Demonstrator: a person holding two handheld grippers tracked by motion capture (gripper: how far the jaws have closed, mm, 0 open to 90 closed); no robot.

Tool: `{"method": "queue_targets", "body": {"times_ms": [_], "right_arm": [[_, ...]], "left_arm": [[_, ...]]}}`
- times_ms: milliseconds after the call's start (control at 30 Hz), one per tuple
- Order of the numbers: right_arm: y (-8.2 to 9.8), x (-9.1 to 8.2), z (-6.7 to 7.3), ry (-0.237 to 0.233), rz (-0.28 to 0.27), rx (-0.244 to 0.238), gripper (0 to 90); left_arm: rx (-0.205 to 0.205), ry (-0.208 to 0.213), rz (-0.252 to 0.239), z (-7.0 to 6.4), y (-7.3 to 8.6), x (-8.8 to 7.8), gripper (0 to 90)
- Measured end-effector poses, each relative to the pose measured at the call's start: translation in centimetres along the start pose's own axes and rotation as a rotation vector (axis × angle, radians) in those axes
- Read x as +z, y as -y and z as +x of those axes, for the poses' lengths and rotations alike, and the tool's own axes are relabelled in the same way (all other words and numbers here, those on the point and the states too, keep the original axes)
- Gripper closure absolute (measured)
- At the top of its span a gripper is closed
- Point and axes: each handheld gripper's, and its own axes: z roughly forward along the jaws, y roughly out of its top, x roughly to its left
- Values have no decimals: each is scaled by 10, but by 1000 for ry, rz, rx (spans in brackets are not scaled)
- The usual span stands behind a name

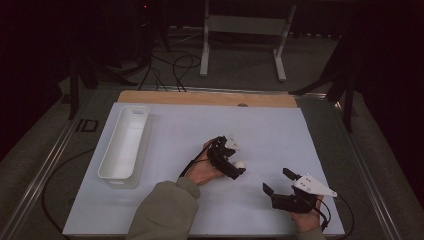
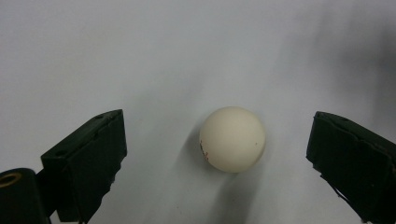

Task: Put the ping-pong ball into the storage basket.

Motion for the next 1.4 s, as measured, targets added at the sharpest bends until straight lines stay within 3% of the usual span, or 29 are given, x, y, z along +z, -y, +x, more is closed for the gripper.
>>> {"method": "queue_targets", "body": {"times_ms": [267,1067,1400], "right_arm": [[0,0,0,-1,4,-1,85],[0,0,0,-1,5,-1,85],[1,1,1,-6,7,-3,85]], "left_arm": [[-7,24,28,-2,0,7,118],[10,19,109,-6,3,24,504],[11,-10,87,-5,1,18,514]]}}
